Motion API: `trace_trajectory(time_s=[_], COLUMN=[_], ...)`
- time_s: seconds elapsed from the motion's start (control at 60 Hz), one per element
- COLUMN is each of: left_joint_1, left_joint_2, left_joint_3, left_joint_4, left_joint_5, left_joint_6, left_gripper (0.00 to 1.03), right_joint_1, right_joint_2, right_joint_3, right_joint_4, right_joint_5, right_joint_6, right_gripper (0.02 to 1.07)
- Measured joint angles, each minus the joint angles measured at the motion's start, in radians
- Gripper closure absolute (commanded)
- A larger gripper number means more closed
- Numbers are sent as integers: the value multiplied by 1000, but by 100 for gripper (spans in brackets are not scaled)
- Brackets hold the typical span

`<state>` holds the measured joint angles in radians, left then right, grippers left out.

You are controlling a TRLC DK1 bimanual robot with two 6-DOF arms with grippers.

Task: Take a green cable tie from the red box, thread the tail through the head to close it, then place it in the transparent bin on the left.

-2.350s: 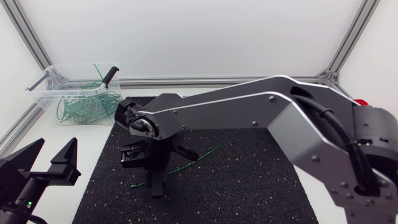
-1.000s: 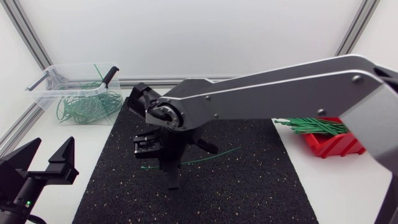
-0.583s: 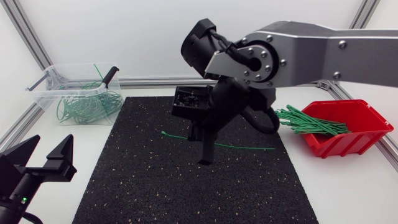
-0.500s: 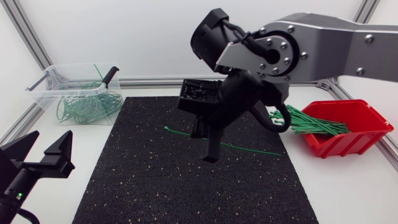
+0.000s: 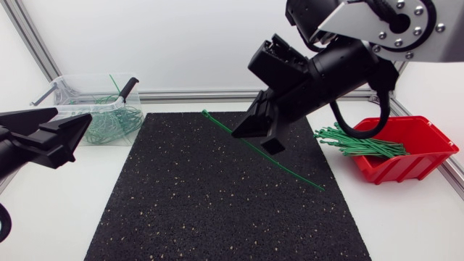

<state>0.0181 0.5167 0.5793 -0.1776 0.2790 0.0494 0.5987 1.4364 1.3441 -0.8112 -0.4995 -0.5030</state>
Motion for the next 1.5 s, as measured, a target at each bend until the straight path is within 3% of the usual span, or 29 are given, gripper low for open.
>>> trace_trajectory(time_s=[0.133,0.283,0.417,0.717,1.067,1.317,1.5], left_joint_1=[-2,-2,-7,-47,-69,-142,-182], left_joint_2=[79,226,343,544,572,667,678], left_joint_3=[74,175,235,315,314,314,314], left_joint_4=[-21,-69,-78,-120,92,131,274], left_joint_5=[74,207,272,514,744,806,830], left_joint_6=[4,4,7,68,-24,-93,-214], left_gripper=[14,14,13,12,12,20,27], right_joint_1=[-14,-54,-79,-88,-136,-135,-122], right_joint_2=[-23,-34,-30,-3,93,109,109], right_joint_3=[0,-31,-100,-151,-150,-149,-148], right_joint_4=[12,105,200,325,453,510,531], right_joint_5=[-78,-189,-238,-366,-522,-557,-570], right_joint_6=[26,48,70,167,317,420,455], right_gripper=[101,101,101,101,101,101,101])
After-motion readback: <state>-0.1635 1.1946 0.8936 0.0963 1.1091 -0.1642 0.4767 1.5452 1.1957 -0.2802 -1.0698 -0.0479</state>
